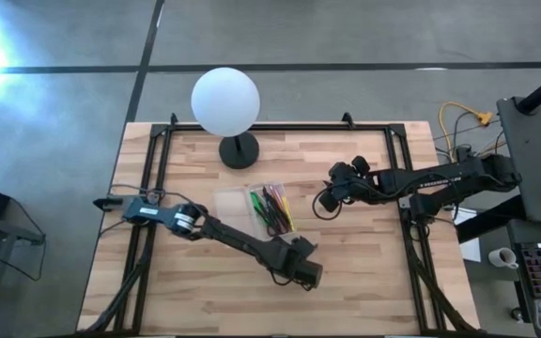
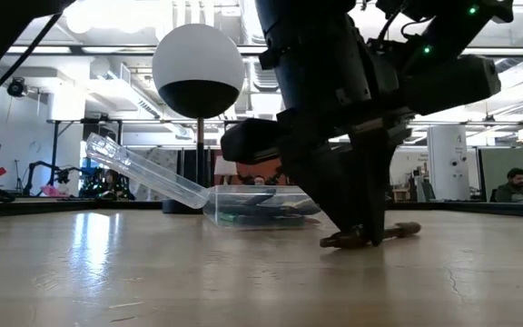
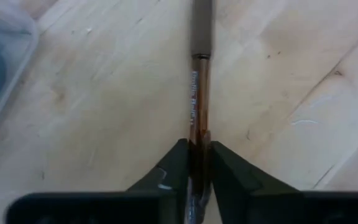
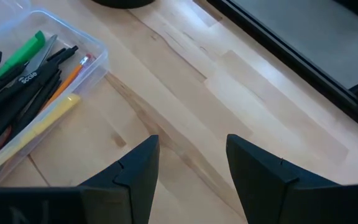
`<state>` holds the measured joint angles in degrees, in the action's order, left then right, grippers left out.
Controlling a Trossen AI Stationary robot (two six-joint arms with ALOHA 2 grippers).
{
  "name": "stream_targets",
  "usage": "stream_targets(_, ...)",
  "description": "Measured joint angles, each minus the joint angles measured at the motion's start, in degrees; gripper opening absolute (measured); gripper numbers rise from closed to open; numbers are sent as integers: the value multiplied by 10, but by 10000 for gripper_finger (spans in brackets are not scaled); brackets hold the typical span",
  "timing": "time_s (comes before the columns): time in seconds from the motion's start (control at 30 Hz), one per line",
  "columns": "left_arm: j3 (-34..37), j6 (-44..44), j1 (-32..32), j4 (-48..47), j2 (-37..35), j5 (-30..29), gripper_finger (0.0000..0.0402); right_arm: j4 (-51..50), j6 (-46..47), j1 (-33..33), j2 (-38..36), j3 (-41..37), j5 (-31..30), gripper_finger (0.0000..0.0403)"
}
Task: Pick & place school supplies into a supply box
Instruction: Put the brown ballpen into the supply box
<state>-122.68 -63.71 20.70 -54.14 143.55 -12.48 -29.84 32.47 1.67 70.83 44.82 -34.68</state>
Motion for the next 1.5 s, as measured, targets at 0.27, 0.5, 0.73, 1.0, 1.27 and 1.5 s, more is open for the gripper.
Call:
stream_targets(0.27, 1, -18, -3, 1, -3, 14, 18, -1, -4, 0, 0, -1, 0, 178)
stream_targets(0.5, 2, -44, -6, 4, -22, 17, 16, 0, -17, 0, 0, -1, 0, 178)
stream_targets(0.73, 4, -88, -4, -10, -40, 27, 5, 1, -26, 0, 0, -1, -10, 178)
stream_targets(1.0, 5, -128, -1, -54, -91, 10, 2, 0, -32, 0, -8, -1, -30, 178)
stream_targets(1.27, 3, -246, 2, -89, -149, -57, 2, 1, -42, -3, -38, -1, -70, 178)
stream_targets(1.5, 3, -337, -32, -129, -161, -126, 2, 9, -42, -2, -74, -1, -75, 178)
